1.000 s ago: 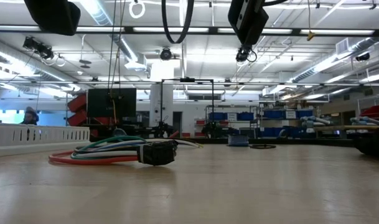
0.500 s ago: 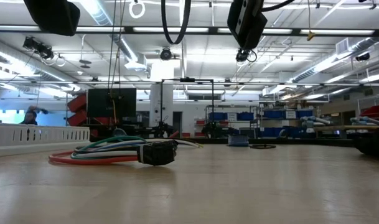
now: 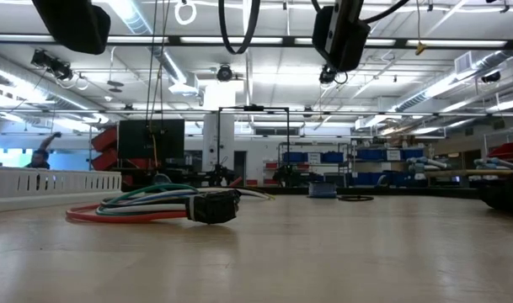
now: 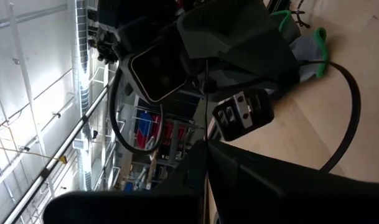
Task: Ziptie cables
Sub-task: Wrap the cables together using a ziptie
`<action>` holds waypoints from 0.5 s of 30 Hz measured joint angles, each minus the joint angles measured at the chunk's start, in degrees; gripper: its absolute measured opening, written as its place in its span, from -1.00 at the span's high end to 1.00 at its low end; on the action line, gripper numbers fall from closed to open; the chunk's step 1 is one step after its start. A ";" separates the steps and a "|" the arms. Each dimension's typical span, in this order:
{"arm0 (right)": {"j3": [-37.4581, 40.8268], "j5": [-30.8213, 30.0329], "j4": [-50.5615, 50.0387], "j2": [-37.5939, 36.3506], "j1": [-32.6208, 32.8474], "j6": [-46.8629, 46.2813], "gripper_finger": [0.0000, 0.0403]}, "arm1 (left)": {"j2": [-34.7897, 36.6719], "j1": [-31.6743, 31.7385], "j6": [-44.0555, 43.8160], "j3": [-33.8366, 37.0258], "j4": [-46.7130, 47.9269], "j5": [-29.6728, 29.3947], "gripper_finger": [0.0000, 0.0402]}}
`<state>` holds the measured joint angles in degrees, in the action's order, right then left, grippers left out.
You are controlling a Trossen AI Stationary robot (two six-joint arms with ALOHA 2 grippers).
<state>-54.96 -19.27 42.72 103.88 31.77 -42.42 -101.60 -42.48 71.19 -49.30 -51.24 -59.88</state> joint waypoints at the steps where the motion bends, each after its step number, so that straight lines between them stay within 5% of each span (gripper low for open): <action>1: 0.00 0.04 0.00 0.00 -0.04 -0.46 1.00 | 0.00 -0.02 0.45 0.00 0.00 0.00 1.00; 15: 0.00 1.46 -0.04 0.00 -1.42 -3.64 1.00 | 0.00 -0.02 0.34 0.00 -0.02 2.30 1.00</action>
<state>-54.96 -17.80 42.68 103.88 30.35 -46.06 -101.60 -42.50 71.53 -49.30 -51.27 -57.58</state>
